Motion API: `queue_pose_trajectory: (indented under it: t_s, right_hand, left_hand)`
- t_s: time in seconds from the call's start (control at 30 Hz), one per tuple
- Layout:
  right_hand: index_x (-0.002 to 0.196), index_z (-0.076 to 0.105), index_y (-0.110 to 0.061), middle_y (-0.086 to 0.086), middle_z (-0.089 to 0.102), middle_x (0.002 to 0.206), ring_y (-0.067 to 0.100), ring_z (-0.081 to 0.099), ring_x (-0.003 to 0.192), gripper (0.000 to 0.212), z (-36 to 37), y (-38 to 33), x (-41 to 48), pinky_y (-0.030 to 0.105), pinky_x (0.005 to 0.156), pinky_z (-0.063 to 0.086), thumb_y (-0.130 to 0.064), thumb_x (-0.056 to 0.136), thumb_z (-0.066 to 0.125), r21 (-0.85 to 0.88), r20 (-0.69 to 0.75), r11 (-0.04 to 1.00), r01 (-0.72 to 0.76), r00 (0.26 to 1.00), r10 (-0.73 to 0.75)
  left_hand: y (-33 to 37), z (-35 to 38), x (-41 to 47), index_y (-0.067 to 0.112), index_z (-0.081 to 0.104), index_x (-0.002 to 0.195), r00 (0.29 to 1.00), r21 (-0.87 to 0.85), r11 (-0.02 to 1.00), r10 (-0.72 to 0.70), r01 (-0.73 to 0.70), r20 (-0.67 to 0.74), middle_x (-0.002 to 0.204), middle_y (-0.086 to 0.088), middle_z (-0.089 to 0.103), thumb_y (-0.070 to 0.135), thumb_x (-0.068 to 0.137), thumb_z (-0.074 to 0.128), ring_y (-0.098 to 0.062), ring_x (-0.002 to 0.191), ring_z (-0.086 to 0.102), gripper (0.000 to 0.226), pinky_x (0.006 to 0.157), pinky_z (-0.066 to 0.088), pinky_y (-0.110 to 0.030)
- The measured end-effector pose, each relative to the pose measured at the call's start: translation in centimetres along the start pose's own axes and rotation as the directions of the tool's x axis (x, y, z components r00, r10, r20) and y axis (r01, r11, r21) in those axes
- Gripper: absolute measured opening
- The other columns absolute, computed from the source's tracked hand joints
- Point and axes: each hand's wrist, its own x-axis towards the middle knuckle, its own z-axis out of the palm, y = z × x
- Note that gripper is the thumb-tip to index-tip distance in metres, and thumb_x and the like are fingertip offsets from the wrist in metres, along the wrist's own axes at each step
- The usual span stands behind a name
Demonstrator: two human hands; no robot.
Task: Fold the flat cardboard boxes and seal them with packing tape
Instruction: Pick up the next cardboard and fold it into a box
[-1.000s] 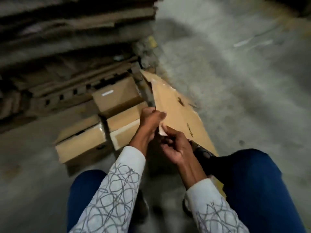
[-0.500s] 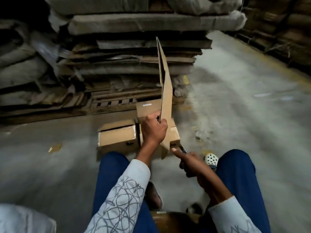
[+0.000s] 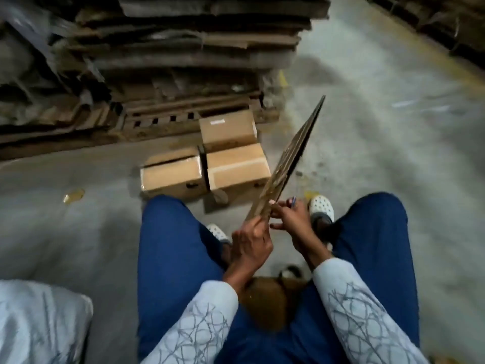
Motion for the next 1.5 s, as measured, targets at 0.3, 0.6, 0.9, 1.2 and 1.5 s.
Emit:
queue_pose_trajectory:
  t_s: [0.3, 0.6, 0.9, 1.2, 1.5]
  right_hand:
    - [0.095, 0.057, -0.004, 0.013, 0.063, 0.09, 0.028, 0.063, 0.078, 0.008, -2.0, 2.0, 1.6, 0.035, 0.064, 0.059, 0.004, 0.092, 0.056, 0.156, -0.137, 0.964, -0.215, 0.962, 0.237]
    - [0.075, 0.043, -0.018, 0.012, 0.052, 0.069, 0.031, 0.064, 0.071, 0.038, -3.2, 4.1, 4.3, 0.048, 0.074, 0.06, -0.017, 0.059, 0.077, -0.026, -0.326, 0.954, -0.298, 0.905, 0.273]
    - [0.074, 0.032, -0.022, 0.012, 0.047, 0.082, 0.032, 0.066, 0.083, 0.052, -2.4, 5.2, 4.5, 0.048, 0.069, 0.062, 0.0, 0.052, 0.074, 0.002, -0.266, 0.951, -0.31, 0.916, 0.299]
    - [0.096, 0.045, -0.008, 0.021, 0.058, 0.101, 0.031, 0.064, 0.078, 0.032, -2.8, 4.8, 4.5, 0.036, 0.041, 0.057, 0.009, 0.084, 0.069, 0.223, -0.344, 0.91, -0.35, 0.845, 0.41]
    - [0.117, 0.061, -0.002, 0.016, 0.073, 0.097, 0.022, 0.075, 0.073, 0.035, -6.7, 6.1, 2.7, 0.03, 0.058, 0.061, -0.002, 0.084, 0.072, 0.333, -0.376, 0.894, -0.3, 0.827, 0.418]
  left_hand:
    - [-0.1, 3.7, -0.4, 0.013, 0.07, 0.087, 0.987, 0.034, 0.998, -0.066, 0.061, 0.146, 0.071, -0.004, 0.062, 0.011, 0.086, 0.065, -0.026, 0.058, 0.057, 0.005, 0.053, 0.031, -0.025]
    - [0.4, 5.4, -1.1, 0.017, 0.065, 0.12, 0.943, 0.067, 0.997, -0.05, 0.029, 0.328, 0.093, -0.007, 0.06, 0.008, 0.081, 0.059, -0.03, 0.078, 0.06, 0.041, 0.06, 0.04, -0.03]
    - [-1.6, 6.8, 0.2, 0.033, 0.06, 0.129, 0.72, -0.019, 0.821, -0.488, 0.57, 0.492, 0.125, -0.006, 0.048, 0.051, 0.081, 0.068, -0.027, 0.124, 0.044, 0.052, 0.105, 0.04, -0.041]
    - [-3.4, 4.7, 1.9, 0.01, 0.059, 0.133, 0.4, 0.116, 0.476, -0.827, 0.871, 0.395, 0.137, -0.016, 0.056, 0.037, 0.103, 0.046, -0.035, 0.129, 0.049, 0.043, 0.105, 0.038, -0.04]
    - [-5.1, 3.9, 3.2, 0.004, 0.065, 0.114, 0.326, -0.543, 0.184, -0.929, 0.819, 0.176, 0.107, -0.014, 0.067, 0.031, 0.102, 0.052, -0.032, 0.102, 0.066, 0.032, 0.085, 0.055, -0.042]
